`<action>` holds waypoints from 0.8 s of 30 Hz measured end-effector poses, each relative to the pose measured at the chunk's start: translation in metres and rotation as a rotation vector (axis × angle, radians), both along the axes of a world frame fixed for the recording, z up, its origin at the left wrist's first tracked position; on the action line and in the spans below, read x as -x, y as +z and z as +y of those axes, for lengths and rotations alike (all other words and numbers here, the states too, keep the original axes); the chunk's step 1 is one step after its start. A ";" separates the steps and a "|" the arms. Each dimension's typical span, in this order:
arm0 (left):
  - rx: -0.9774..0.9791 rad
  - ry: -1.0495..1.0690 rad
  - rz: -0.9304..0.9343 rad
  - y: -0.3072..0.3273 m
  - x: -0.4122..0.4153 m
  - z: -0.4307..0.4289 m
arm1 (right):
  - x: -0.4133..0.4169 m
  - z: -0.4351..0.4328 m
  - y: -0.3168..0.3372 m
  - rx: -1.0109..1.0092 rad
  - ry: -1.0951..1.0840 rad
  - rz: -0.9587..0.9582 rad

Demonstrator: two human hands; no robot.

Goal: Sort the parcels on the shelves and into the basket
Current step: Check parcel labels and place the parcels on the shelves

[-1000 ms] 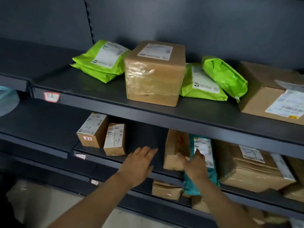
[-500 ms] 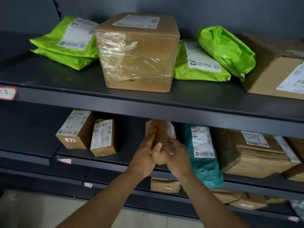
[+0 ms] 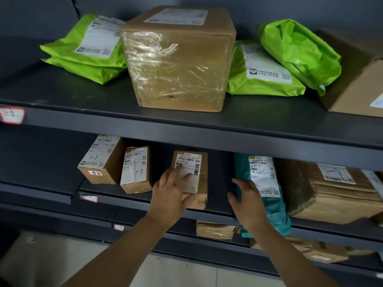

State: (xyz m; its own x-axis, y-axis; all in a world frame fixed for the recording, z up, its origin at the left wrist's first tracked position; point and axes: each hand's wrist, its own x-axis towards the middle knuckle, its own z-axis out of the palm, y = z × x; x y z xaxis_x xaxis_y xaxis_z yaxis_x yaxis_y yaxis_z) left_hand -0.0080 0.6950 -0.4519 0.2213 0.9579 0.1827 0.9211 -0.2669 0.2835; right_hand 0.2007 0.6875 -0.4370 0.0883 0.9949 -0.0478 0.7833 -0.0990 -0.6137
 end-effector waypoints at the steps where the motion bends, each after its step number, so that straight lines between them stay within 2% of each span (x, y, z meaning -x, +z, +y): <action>1: -0.052 -0.059 0.083 -0.002 -0.001 -0.001 | -0.005 -0.001 -0.002 -0.024 -0.003 -0.022; 3: -0.154 -0.136 0.197 -0.007 -0.007 -0.002 | -0.012 -0.003 -0.006 -0.047 0.003 -0.025; 5: -0.174 -0.159 0.249 -0.012 -0.013 -0.004 | -0.019 -0.006 -0.012 -0.058 -0.008 -0.028; 11: -0.205 -0.050 0.297 -0.019 -0.013 0.008 | -0.041 -0.012 -0.020 -0.027 -0.060 -0.233; 14: -0.173 -0.006 0.301 -0.015 -0.008 0.019 | -0.048 -0.016 -0.024 0.040 -0.088 -0.341; 17: -0.119 0.008 0.291 -0.015 -0.006 0.023 | -0.059 -0.016 -0.032 0.199 -0.170 -0.384; 20: -0.150 -0.004 0.285 -0.014 -0.008 0.021 | -0.060 -0.017 -0.040 0.340 -0.057 -0.383; 24: -0.300 -0.122 0.218 -0.012 -0.026 0.013 | -0.037 -0.016 -0.045 0.356 0.116 -0.400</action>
